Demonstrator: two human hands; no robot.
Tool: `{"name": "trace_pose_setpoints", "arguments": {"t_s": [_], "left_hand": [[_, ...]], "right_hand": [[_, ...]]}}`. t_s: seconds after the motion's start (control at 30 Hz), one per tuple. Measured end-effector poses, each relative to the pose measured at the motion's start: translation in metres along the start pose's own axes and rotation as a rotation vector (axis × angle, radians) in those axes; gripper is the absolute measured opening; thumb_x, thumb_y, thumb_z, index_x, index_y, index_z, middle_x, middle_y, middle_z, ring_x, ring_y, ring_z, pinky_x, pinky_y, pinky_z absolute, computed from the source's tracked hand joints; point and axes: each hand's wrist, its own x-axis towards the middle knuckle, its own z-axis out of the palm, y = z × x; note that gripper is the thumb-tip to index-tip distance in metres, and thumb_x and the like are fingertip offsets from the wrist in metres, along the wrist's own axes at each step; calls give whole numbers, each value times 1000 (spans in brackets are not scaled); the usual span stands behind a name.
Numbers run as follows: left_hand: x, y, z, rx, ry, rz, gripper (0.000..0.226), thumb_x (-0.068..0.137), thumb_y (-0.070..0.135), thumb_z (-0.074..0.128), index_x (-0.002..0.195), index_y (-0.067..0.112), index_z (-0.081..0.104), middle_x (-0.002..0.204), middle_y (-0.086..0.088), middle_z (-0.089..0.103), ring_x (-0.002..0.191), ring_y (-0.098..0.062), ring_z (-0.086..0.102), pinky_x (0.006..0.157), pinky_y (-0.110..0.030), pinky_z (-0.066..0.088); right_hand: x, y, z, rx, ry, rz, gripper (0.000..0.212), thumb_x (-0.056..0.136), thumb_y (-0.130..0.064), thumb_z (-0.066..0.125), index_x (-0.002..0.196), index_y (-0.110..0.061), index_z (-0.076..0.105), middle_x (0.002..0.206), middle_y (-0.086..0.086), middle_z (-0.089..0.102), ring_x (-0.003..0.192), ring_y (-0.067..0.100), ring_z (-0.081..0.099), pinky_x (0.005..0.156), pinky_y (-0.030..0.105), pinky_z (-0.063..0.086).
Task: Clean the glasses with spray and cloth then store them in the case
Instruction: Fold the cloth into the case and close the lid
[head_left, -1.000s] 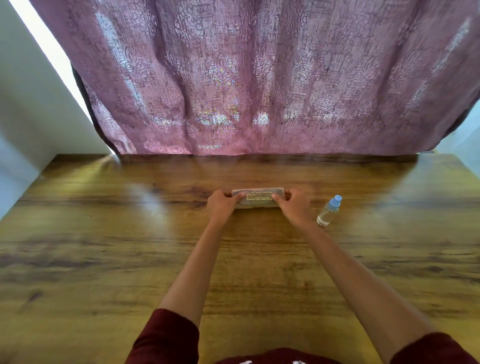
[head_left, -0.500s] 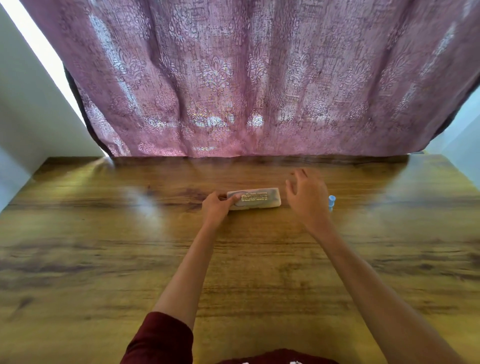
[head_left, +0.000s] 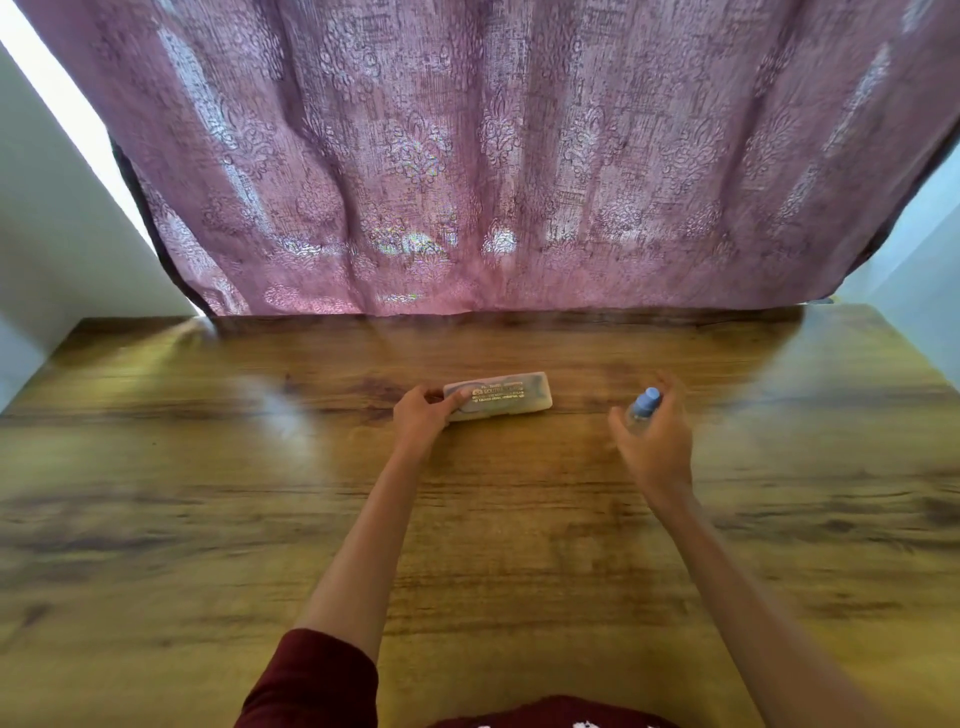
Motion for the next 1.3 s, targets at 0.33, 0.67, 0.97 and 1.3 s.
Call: {"name": "trace_pose_setpoints", "arguments": {"t_s": [0.33,0.67,0.97,1.3], "left_hand": [[1,-1,1,-3,-1,0,39,73,46,78,97,17,68,88,1,67,85,-20,67,82,-38,57],[1,4,0,-42,-9,-37,33,75,39,79,97,18,67,87,1,67,75,-10,62,79,-33,58],[-1,8,-1,-47,-9,-57,40,75,38,79,102,12,66,96,-3,67,77,-10,62,76,-28,57],[-2,13,-3,1,-35,-56,49,78,41,75,113,9,66,105,-3,67,82,-10,62,81,-29,57]], "right_hand": [[-6,13,5,-42,-20,133,34,83,-9,66,115,-6,53,97,9,61,87,27,60,70,35,46],[23,-19,36,-55,-194,5,34,87,-16,67,117,-14,53,98,-1,62,84,13,61,67,22,47],[26,-14,53,-24,-198,13,37,86,-15,67,120,-12,52,102,2,62,90,15,60,74,30,53],[25,-17,51,-7,-210,-10,39,87,-12,67,122,-11,49,100,-4,60,85,9,60,75,25,54]]}}
